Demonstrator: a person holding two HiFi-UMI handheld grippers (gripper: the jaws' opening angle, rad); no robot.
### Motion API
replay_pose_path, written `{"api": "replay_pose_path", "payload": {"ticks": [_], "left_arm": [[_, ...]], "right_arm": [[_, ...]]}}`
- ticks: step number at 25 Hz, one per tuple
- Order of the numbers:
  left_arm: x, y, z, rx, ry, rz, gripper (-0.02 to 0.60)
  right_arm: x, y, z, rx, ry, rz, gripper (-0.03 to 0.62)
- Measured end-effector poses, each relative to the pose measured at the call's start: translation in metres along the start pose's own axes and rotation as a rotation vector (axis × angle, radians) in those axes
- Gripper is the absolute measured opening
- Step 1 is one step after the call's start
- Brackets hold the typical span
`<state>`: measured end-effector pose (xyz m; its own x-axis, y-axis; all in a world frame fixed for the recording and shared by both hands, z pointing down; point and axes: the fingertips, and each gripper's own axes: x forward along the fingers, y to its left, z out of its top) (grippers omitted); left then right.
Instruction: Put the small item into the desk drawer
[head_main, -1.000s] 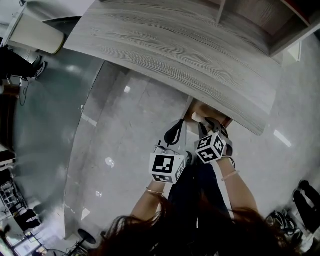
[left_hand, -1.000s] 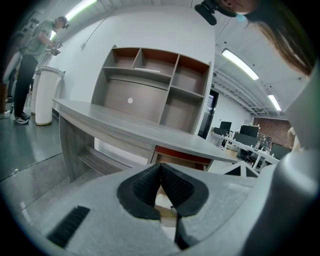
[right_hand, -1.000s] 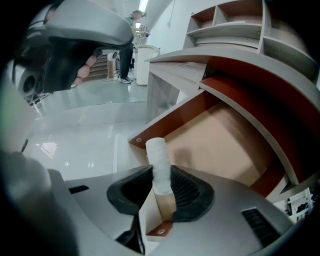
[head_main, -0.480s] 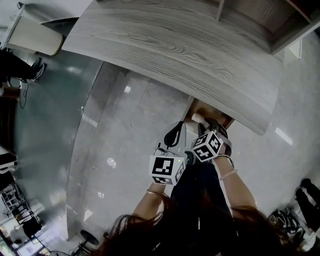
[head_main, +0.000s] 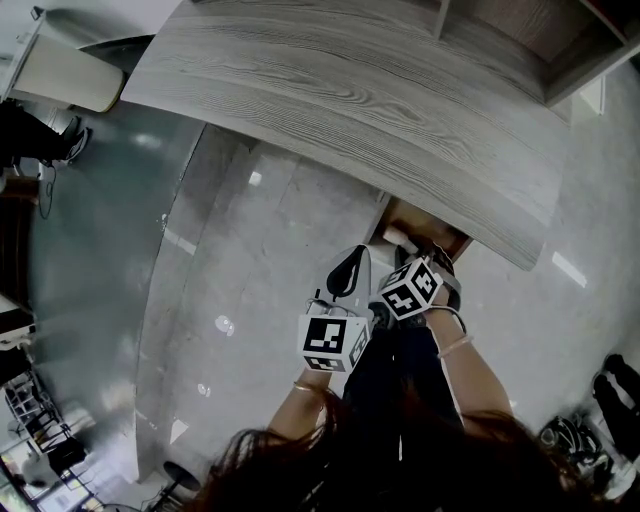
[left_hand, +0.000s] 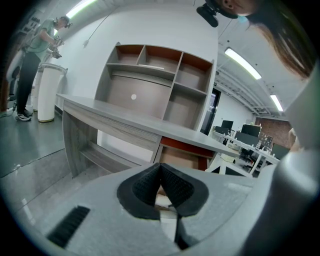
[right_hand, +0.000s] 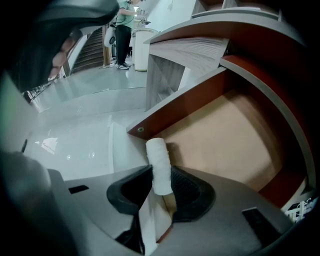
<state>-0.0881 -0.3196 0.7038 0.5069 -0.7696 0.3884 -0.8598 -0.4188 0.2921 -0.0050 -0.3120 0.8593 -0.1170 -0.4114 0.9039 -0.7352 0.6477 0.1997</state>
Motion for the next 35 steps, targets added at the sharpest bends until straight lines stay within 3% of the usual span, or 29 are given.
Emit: {"api": "replay_pose_path", "payload": {"ticks": [17,21,35], "left_arm": [[-0.003,0.015,-0.005,0.01,0.017,-0.003,0.015],[-0.006,0.018,-0.003,0.013,0.02,-0.001,0.015],[-0.009,0.008,0.017,0.059,0.026,-0.045,0.015]], "right_arm": [[0.005,-0.003,-0.001,0.116,0.009,-0.016,0.137],[-0.001,-0.003,0.002,0.176,-0.013,0.0,0.163],[-0.033,-0.017,0.022,0.304,-0.102,-0.027,0.155]]}}
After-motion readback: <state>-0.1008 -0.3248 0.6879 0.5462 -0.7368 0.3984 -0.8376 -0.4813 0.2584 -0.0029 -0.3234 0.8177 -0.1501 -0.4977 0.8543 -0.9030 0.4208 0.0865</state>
